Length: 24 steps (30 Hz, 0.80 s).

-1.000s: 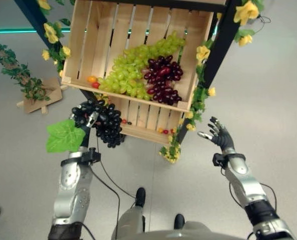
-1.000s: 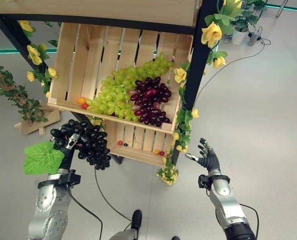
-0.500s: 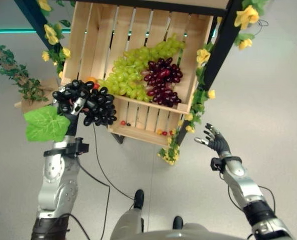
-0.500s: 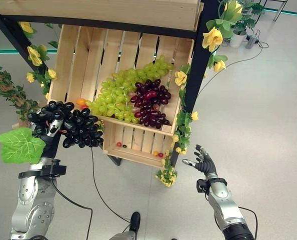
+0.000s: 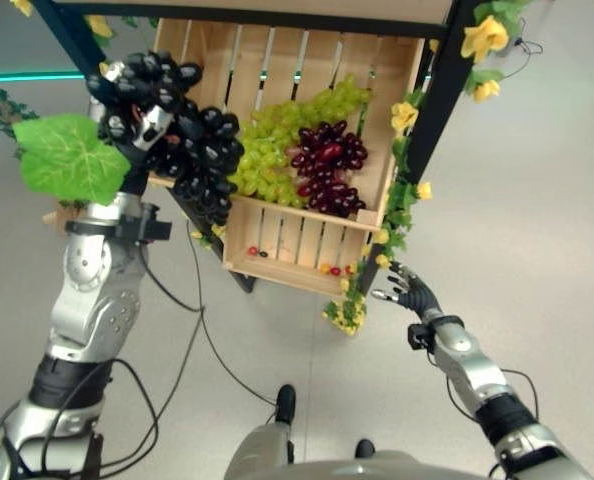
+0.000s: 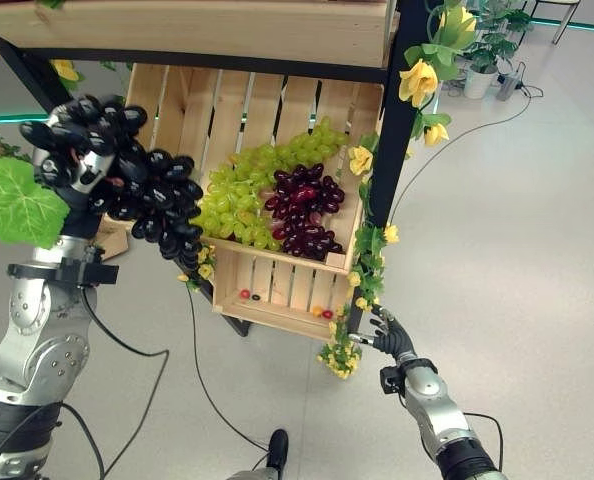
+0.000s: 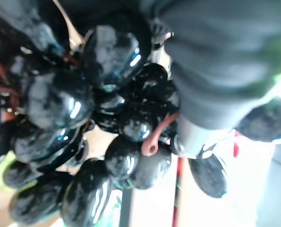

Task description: Pick up the fruits from the basket on one side to the basket on the other side

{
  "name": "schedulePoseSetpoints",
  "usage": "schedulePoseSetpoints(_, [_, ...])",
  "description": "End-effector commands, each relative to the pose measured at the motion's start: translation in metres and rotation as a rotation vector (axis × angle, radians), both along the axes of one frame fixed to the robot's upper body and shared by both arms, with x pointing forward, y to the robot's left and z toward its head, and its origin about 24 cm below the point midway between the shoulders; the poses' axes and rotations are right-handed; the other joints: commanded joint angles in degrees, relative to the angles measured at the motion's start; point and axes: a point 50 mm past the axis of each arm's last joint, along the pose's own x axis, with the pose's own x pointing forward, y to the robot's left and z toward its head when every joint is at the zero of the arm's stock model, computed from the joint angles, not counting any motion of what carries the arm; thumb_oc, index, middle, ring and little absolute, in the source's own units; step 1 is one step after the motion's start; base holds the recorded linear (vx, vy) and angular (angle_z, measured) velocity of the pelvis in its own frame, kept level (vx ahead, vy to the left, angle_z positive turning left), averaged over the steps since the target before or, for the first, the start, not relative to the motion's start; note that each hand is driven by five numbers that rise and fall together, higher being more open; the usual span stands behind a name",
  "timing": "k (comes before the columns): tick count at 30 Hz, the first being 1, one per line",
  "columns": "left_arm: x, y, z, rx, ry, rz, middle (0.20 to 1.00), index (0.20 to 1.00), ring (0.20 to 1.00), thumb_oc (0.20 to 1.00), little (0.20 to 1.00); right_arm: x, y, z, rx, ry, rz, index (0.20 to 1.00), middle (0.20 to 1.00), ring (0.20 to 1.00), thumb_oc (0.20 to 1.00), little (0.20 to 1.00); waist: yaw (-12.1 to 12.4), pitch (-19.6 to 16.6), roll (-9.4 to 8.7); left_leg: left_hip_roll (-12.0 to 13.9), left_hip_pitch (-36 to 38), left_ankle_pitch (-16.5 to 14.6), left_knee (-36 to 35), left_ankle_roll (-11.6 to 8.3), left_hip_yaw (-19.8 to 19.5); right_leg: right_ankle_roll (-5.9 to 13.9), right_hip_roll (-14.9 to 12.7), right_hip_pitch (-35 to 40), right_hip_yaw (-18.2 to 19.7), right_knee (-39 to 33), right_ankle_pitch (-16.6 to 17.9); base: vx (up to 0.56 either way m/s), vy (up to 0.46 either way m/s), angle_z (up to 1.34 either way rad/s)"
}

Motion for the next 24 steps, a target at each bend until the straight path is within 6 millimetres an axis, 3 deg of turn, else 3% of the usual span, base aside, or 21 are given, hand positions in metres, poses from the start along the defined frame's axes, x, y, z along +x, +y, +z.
schedulePoseSetpoints(1, [0.001, 0.015, 0.040, -0.075, -0.159, 0.029, 0.200, 0.200, 0.200, 0.200, 0.200, 0.019, 0.010, 0.026, 0.017, -0.109, 0.055, 1.000, 1.000, 1.000, 1.000, 1.000, -1.73, -2.52, -0.93, 2.83, 2.48, -15.82, 10.49, -4.41, 1.44, 3.67, -4.75, 0.76, 0.20, -2.26, -2.77, 0.00, 0.000, 0.00])
schedulePoseSetpoints(9, [0.014, 0.033, 0.086, -0.016, -0.197, 0.132, 0.200, 0.200, 0.200, 0.200, 0.200, 0.016, 0.019, 0.012, 0.022, -0.054, 0.074, 1.000, 1.000, 1.000, 1.000, 1.000, -2.29, -3.17, 0.05, 2.94, 2.62, -15.71, 9.91, -4.67, 1.41, 4.62, -5.07, 0.50, -0.38, -2.02, -2.85, 0.01, 0.000, 0.00])
schedulePoseSetpoints(15, [0.042, 0.038, 0.098, 0.063, -0.107, 0.243, 0.200, 0.200, 0.200, 0.200, 0.200, 0.015, 0.029, 0.007, 0.023, -0.033, 0.097, 1.000, 1.000, 1.000, 1.000, 1.000, -3.35, -3.51, 0.75, 2.92, 3.18, -15.62, 9.28, -4.66, 1.87, 5.15, -5.40, 0.77, -0.74, -2.24, -2.56, 0.01, 0.009, 0.05])
schedulePoseSetpoints(20, [0.068, 0.040, 0.081, 0.102, 0.016, 0.311, 0.200, 0.200, 0.200, 0.200, 0.200, 0.016, 0.034, 0.008, 0.028, -0.040, 0.099, 1.000, 1.000, 1.000, 1.000, 1.000, -4.00, -3.11, 0.76, 3.12, 3.23, -15.57, 9.08, -4.65, 2.19, 5.36, -5.74, 0.43, -0.67, -2.12, -2.46, 0.00, 0.002, 0.01])
schedulePoseSetpoints(24, [0.077, 0.040, 0.067, 0.088, 0.075, 0.321, 0.200, 0.200, 0.200, 0.200, 0.200, 0.016, 0.037, 0.009, 0.029, -0.045, 0.098, 1.000, 1.000, 1.000, 1.000, 1.000, -4.20, -2.69, 0.61, 3.12, 3.08, -15.53, 9.10, -4.61, 2.33, 5.39, -5.77, 0.23, -0.54, -2.01, -2.43, -0.01, 0.000, -0.03])
